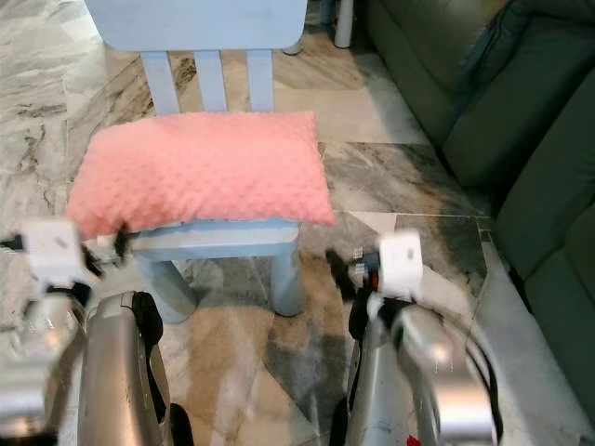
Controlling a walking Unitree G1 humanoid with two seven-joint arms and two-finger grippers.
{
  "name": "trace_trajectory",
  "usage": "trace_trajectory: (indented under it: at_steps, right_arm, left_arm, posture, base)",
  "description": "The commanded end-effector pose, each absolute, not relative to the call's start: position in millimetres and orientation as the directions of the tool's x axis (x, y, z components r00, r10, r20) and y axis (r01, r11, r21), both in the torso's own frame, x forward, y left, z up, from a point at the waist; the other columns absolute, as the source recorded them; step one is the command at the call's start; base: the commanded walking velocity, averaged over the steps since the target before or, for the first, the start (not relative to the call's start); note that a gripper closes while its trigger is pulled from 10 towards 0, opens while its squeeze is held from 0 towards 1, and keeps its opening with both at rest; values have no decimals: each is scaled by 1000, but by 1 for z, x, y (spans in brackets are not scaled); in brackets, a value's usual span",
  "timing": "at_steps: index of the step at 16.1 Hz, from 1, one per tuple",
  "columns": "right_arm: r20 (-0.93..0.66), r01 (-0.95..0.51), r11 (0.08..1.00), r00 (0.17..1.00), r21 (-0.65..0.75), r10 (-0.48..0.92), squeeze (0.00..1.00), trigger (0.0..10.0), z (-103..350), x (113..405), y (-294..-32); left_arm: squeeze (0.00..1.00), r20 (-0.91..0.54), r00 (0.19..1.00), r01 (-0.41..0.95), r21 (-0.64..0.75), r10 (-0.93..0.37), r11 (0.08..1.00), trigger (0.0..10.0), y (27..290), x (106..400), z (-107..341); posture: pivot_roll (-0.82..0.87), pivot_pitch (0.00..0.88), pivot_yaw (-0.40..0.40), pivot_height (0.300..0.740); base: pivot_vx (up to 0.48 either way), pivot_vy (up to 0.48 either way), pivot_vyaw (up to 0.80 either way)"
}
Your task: Move the pillow to the sofa
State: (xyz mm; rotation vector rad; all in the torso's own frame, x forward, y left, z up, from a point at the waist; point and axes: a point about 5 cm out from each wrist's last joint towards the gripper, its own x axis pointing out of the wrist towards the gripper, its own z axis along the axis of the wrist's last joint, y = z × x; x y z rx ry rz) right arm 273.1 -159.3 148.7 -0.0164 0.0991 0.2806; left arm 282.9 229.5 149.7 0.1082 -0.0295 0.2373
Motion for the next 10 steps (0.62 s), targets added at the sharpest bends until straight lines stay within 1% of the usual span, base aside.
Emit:
trace_trajectory:
  at_steps: [1, 3, 5, 7, 8, 9, 10]
  right_arm:
    - [-64, -291, 957, 954, 7, 291, 0, 10000, 158, 281, -163]
    - [13, -329, 944, 944, -25, 330, 0, 10000, 185, 310, -170]
    - [84, -351, 934, 931, -67, 356, 0, 10000, 209, 329, -177]
    - [112, -349, 934, 928, -79, 356, 0, 10000, 222, 340, -181]
    - [119, -351, 933, 926, -75, 358, 0, 10000, 230, 351, -184]
    - [119, -354, 933, 925, -69, 360, 0, 10000, 232, 355, -184]
    - [115, -377, 926, 919, -35, 378, 0, 10000, 236, 362, -183]
  left_arm:
    - [0, 50, 954, -300, 87, 297, 950, 10000, 245, 287, 156]
    - [0, 106, 929, -362, 71, 354, 929, 10000, 266, 306, 178]
    - [0, 145, 917, -384, 71, 372, 921, 10000, 278, 318, 196]
    - [0, 151, 911, -398, 69, 385, 915, 10000, 287, 327, 205]
    - [0, 89, 911, -407, 29, 403, 913, 10000, 297, 337, 204]
    - [0, 51, 914, -403, -2, 403, 915, 10000, 300, 342, 202]
    - [0, -16, 924, -382, -78, 382, 921, 10000, 304, 350, 198]
  posture:
    - [-32, 140, 6, 300]
    - [-20, 143, 14, 300]
    - [-11, 155, 17, 300]
    - [-11, 164, 19, 300]
    - [-15, 185, 20, 300]
    - [-16, 188, 21, 300]
    - [-12, 212, 23, 300]
  base:
    - [0, 0, 0]
    - [0, 0, 0]
    - [0, 0, 0]
    - [0, 0, 0]
    - [0, 0, 0]
    - [0, 0, 0]
    - [0, 0, 0]
